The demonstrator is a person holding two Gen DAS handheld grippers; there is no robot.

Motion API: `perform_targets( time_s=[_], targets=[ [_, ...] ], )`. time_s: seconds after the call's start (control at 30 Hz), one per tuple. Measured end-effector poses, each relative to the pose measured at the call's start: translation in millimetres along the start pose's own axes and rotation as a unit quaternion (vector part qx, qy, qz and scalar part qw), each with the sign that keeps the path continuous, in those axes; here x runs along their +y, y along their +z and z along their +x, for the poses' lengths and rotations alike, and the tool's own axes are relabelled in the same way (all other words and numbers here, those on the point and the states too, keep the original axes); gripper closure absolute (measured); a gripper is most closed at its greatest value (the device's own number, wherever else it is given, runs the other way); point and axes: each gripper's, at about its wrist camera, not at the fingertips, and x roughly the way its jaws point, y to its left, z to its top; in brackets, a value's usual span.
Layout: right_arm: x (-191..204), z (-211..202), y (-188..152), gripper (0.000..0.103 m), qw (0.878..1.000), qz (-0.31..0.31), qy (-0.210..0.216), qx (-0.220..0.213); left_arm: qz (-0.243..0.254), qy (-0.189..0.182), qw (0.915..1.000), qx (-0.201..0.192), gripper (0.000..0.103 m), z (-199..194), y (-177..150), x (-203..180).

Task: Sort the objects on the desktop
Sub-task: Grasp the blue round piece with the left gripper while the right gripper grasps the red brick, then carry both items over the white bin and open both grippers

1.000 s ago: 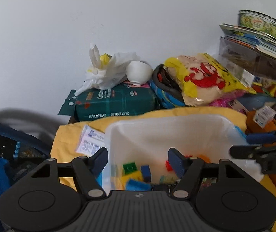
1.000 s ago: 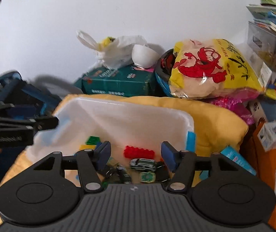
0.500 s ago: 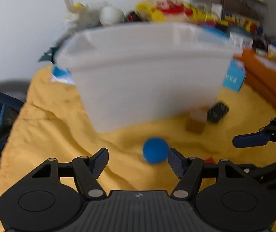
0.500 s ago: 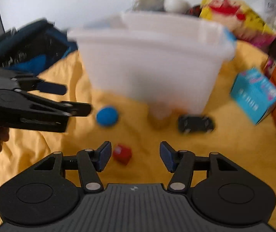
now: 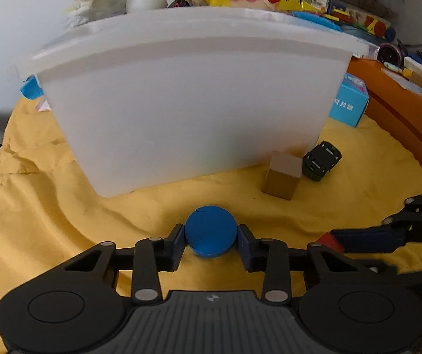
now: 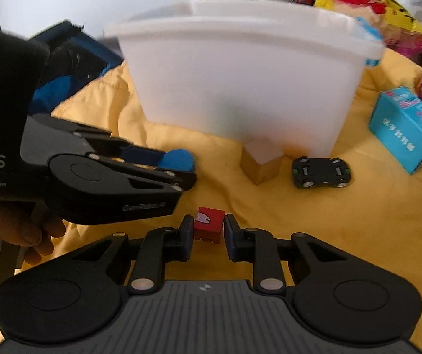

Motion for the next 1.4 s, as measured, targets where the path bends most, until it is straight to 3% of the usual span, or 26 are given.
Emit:
perform_targets(
  time_s=[0.3,0.63,0.87,1.17,1.2,1.23,1.27,1.3,1.4],
  targets=[
    [-23.3,-49.3,20.6,0.078,0.998,0.03,0.008,-0.048,-0.02,-0.007,0.999,-0.038,0.062,-52.1,19.8,9.2],
    [-44.8,-85.9,99.8,0.078,0.992,0.043,0.007,-0.117,-0.047,0.005,0.9935,-0.103,0.062,-115.1,82.2,42.5],
    [-58.0,-78.6,145.4,0.078,0.991,0.037,-0.005,-0.125,-0.05,0.018,0.9905,-0.126,0.062,-123.0,131.8,58.5],
    [-54.2,-47.0,162.9,0.078,0.995,0.016,-0.025,-0.098,-0.038,0.029,0.9926,-0.112,0.062,-99.3,159.7,58.4],
    [-54.6,-42.9,164.4,0.075,0.995,0.017,-0.027,-0.094,-0.037,0.036,0.9927,-0.109,0.058,-94.6,160.8,58.4],
    [-55.5,-36.2,166.0,0.069,0.995,0.019,-0.031,-0.09,-0.036,0.047,0.9927,-0.105,0.044,-89.0,161.4,58.1],
    [-56.7,-30.5,168.0,0.042,0.996,0.021,-0.035,-0.085,-0.038,0.067,0.9919,-0.101,0.035,-82.9,161.1,58.4],
    [-58.4,-25.6,168.3,0.028,0.995,0.023,-0.042,-0.087,-0.04,0.092,0.9899,-0.1,0.027,-77.8,159.6,58.3],
    [-66.8,-23.0,163.4,0.03,0.994,0.038,-0.044,-0.095,-0.04,0.1,0.9894,-0.097,0.027,-73.2,153.1,62.7]
  ],
)
